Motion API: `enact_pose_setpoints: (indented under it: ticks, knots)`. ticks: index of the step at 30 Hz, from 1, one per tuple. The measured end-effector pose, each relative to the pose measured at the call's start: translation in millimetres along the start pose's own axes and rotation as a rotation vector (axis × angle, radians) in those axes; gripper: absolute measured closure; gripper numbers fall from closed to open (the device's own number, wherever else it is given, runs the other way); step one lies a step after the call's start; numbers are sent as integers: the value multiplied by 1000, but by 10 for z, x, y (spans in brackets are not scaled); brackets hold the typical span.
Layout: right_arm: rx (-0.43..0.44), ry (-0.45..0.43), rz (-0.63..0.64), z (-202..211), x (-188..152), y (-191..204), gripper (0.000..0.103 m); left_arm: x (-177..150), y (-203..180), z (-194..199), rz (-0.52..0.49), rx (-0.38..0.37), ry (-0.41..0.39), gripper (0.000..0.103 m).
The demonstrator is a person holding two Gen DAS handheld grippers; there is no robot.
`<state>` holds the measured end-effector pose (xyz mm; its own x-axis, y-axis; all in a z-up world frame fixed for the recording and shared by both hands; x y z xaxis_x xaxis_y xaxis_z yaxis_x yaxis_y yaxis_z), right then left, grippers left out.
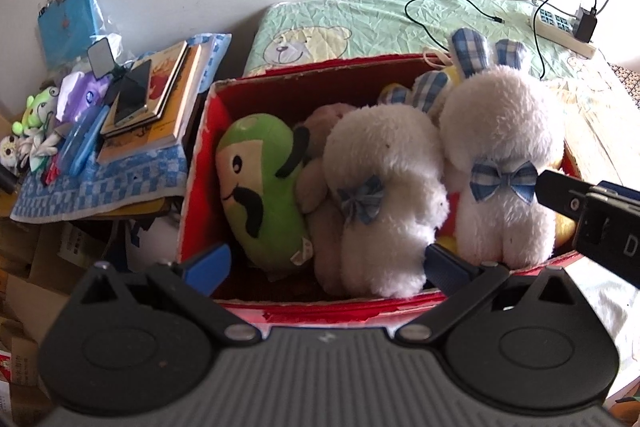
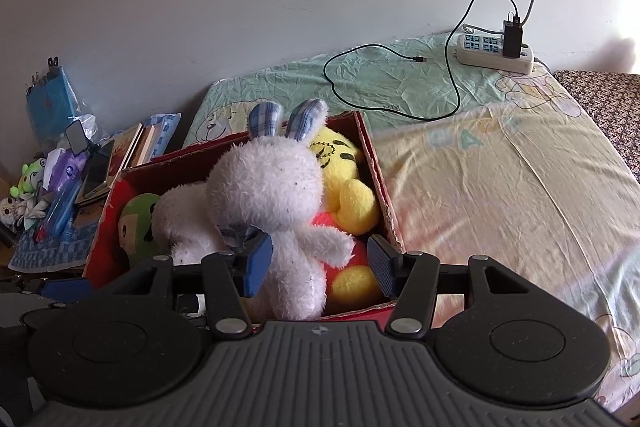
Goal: Organize objects
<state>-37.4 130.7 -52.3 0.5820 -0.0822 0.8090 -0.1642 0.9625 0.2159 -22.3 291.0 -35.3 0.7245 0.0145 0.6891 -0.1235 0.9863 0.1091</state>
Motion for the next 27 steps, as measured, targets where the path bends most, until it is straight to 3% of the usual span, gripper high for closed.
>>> enact_pose_setpoints:
  ticks: [18,27]
  knots:
    - [-13,-41,-4,81,76,20,43,77,-54,92,8,-77,-58,0]
    - [-9,-35,12,71,69,57,42,64,-53,131,12,-67,-81,2]
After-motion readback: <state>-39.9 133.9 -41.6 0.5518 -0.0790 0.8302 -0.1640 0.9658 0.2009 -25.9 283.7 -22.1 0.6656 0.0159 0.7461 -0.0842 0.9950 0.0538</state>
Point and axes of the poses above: each gripper's, at about its wrist camera, not at the fingertips, and z roughly against the way its jaws point, y to its left, x to its top, the point moved 8 cm from there along -z, roughly the way its jaws point, and after that the axes turned 12 degrees about -y, right-handed, at the moved point
